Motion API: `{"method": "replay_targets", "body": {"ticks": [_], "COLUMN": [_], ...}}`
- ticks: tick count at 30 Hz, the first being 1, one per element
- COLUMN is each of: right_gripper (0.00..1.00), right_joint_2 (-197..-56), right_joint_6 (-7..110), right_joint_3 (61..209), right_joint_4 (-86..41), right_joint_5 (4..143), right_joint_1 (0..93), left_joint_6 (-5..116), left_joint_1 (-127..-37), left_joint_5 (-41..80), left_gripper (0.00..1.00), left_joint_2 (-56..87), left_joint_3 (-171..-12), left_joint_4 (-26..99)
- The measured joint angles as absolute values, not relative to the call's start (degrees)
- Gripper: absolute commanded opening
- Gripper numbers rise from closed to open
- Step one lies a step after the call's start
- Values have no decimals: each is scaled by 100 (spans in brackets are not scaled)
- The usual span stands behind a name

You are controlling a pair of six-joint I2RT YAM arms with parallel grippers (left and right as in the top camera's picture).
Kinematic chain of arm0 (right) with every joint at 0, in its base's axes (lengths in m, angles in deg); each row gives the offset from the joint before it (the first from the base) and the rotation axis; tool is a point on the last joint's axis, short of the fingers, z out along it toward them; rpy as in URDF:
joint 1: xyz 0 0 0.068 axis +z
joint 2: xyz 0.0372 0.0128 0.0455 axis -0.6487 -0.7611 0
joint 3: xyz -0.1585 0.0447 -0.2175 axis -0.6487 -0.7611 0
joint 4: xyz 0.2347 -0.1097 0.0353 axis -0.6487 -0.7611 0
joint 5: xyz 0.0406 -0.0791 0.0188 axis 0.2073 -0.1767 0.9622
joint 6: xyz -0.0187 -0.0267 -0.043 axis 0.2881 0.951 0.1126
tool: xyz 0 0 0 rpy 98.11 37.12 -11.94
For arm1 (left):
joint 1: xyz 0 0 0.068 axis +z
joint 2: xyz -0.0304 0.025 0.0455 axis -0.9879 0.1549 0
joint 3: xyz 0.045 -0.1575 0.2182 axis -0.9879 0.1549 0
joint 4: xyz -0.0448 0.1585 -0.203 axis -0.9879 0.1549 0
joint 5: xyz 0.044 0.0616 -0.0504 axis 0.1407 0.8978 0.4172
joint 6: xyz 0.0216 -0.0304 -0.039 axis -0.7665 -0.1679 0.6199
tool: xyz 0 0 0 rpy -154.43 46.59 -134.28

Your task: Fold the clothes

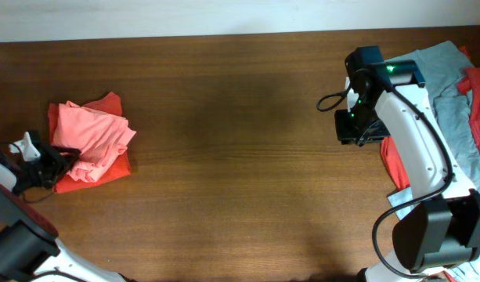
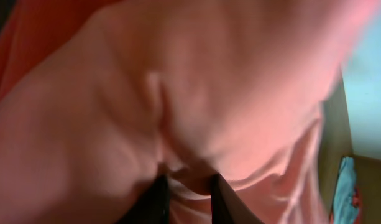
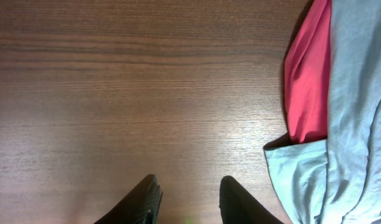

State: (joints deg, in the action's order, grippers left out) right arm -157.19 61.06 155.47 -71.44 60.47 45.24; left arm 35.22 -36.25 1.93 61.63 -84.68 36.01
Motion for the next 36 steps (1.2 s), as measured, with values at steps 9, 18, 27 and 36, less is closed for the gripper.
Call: {"method": "replay_targets", "body": {"ticks": [9,18,27,36], "right_gripper": [37,38,93,100], "right_joint_2": [-15719,-15719,-15719,-15710], "right_joint_6": [6108,6104,6097,6124], "right_joint_3": [15547,15547,15547,15744], "right_joint_4": [-7155,-7090,-6281,-6065], "right_joint_5": [6047,6047,6355,6982], "right_joint_1": [4524,4524,4515,4225], "left_joint_6": [3496,3315,3098,3048], "left_joint_1": [-3328,-3350,-4961,-7232], "left_joint_5": [-108,-714,209,2628], "left_gripper": [30,42,99,99], "left_joint_2": [6196,4824,2492,2430], "left_joint_3": [-8544,-8599,-8724,-8728], "left_joint_4": [3559,3561,4025,4894]}}
